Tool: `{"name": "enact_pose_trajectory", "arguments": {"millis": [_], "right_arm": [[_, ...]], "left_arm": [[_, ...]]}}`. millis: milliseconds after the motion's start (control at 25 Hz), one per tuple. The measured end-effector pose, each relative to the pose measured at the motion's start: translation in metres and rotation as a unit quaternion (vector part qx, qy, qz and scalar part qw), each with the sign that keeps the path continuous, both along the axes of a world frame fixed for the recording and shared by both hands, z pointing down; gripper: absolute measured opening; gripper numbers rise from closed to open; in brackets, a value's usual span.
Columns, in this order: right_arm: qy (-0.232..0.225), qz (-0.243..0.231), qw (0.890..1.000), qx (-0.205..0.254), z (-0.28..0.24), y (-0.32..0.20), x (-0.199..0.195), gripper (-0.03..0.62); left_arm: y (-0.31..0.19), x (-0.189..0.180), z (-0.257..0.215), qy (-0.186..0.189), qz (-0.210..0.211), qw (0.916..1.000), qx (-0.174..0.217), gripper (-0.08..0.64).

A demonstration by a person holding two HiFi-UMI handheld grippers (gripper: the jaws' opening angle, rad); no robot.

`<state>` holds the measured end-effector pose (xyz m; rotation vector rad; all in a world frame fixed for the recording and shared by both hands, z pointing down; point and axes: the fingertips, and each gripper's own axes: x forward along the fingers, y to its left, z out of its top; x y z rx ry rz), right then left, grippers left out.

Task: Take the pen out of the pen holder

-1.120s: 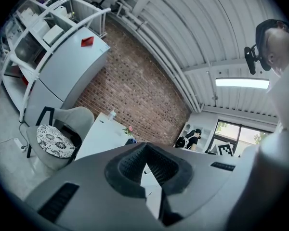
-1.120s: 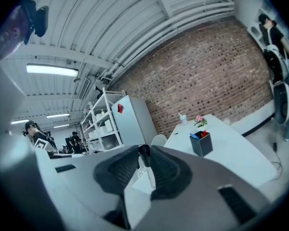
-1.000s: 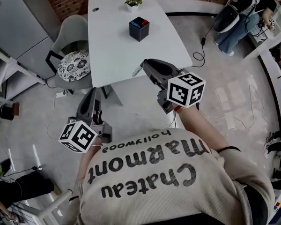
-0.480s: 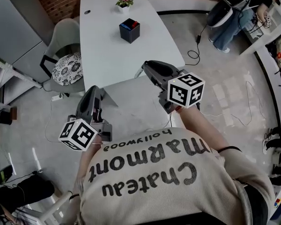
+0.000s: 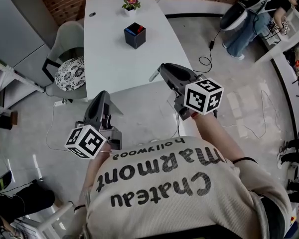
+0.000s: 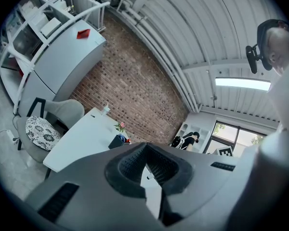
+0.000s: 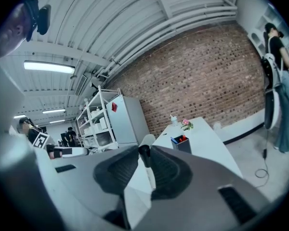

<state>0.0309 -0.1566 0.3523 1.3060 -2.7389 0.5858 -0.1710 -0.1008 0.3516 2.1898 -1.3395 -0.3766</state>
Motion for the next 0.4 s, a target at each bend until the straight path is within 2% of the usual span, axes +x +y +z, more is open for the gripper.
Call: {"name": "enact_pose_trajectory", "arguments": {"millis": [400], "right_arm": [[-0.005,0.003,1.000,0.002,0.0001,0.0081,0.0075,0.080]], "left_arm": [[0.0077,0.0050,-0.0038,-0.004,-0.001,1.0000,0.006,0.002]]}}
